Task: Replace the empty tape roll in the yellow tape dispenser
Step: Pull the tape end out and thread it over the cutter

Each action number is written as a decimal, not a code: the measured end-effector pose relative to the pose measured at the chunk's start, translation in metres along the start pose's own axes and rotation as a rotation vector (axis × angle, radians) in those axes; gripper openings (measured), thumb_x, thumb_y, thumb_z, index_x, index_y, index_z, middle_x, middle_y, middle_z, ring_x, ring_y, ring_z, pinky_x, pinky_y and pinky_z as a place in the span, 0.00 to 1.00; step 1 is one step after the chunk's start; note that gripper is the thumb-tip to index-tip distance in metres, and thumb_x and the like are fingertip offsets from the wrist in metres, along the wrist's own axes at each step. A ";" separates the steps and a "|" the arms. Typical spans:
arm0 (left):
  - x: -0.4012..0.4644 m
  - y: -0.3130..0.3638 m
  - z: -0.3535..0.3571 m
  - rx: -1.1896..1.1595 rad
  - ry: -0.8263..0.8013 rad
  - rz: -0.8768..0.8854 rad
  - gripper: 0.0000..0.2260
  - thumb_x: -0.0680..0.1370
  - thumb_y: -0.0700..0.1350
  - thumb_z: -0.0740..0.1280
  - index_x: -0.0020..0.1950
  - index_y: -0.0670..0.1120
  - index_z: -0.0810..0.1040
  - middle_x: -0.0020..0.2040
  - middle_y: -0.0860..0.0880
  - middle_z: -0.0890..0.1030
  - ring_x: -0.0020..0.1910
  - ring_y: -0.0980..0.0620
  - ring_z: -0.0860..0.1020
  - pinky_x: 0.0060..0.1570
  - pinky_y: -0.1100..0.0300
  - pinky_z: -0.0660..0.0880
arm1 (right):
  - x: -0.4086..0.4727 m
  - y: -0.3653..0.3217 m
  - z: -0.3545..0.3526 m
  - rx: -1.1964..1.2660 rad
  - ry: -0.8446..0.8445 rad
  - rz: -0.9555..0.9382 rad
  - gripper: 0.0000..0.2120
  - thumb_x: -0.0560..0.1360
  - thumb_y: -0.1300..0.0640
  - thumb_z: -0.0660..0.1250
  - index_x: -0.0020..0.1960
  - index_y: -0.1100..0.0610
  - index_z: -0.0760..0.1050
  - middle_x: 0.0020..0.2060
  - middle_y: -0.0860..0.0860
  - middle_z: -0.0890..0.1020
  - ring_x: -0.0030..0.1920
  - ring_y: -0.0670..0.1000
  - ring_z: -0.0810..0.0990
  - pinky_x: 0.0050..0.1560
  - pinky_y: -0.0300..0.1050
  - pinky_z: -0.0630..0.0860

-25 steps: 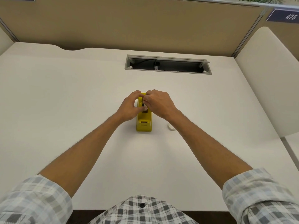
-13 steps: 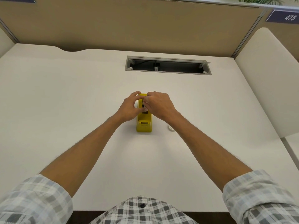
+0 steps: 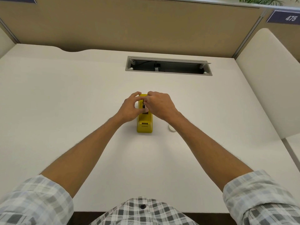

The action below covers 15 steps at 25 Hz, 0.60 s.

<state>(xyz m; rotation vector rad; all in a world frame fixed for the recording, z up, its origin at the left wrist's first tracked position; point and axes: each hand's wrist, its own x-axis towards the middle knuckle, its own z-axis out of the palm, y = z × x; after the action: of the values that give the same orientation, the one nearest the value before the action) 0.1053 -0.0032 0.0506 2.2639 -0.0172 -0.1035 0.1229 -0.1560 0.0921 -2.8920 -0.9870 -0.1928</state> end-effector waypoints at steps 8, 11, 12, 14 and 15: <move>-0.002 0.005 0.000 0.012 0.003 0.004 0.25 0.72 0.47 0.75 0.68 0.53 0.73 0.76 0.49 0.64 0.74 0.47 0.63 0.69 0.47 0.65 | -0.001 0.002 -0.001 0.012 -0.019 0.000 0.10 0.79 0.52 0.64 0.52 0.56 0.82 0.46 0.51 0.82 0.43 0.52 0.80 0.38 0.46 0.76; -0.001 0.005 -0.002 -0.028 -0.006 0.023 0.22 0.71 0.47 0.75 0.65 0.52 0.75 0.75 0.49 0.66 0.73 0.48 0.65 0.67 0.50 0.66 | -0.002 0.002 0.001 -0.003 -0.014 -0.004 0.11 0.79 0.52 0.63 0.49 0.55 0.83 0.44 0.51 0.82 0.42 0.52 0.79 0.37 0.47 0.77; -0.001 0.004 -0.003 -0.041 -0.006 0.028 0.21 0.72 0.47 0.74 0.64 0.52 0.76 0.74 0.49 0.67 0.73 0.48 0.65 0.67 0.52 0.66 | -0.002 0.002 0.001 -0.005 -0.011 -0.005 0.11 0.79 0.52 0.63 0.49 0.55 0.83 0.44 0.51 0.81 0.42 0.52 0.79 0.38 0.48 0.78; 0.000 0.003 -0.003 -0.045 0.001 0.037 0.20 0.73 0.46 0.73 0.64 0.51 0.75 0.74 0.48 0.67 0.72 0.48 0.66 0.67 0.52 0.67 | -0.003 0.002 0.002 0.004 -0.008 -0.007 0.11 0.79 0.51 0.63 0.49 0.56 0.82 0.44 0.51 0.81 0.42 0.52 0.79 0.39 0.48 0.79; -0.001 0.002 -0.003 -0.039 0.004 0.039 0.19 0.74 0.45 0.72 0.65 0.51 0.75 0.74 0.49 0.67 0.72 0.48 0.66 0.67 0.51 0.67 | -0.003 0.002 0.001 0.010 -0.009 -0.008 0.11 0.79 0.51 0.63 0.50 0.56 0.82 0.45 0.51 0.81 0.43 0.52 0.79 0.39 0.48 0.79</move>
<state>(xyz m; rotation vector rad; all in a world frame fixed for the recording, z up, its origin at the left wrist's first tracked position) 0.1050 -0.0022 0.0537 2.2234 -0.0565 -0.0782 0.1219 -0.1593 0.0904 -2.8830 -0.9987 -0.1751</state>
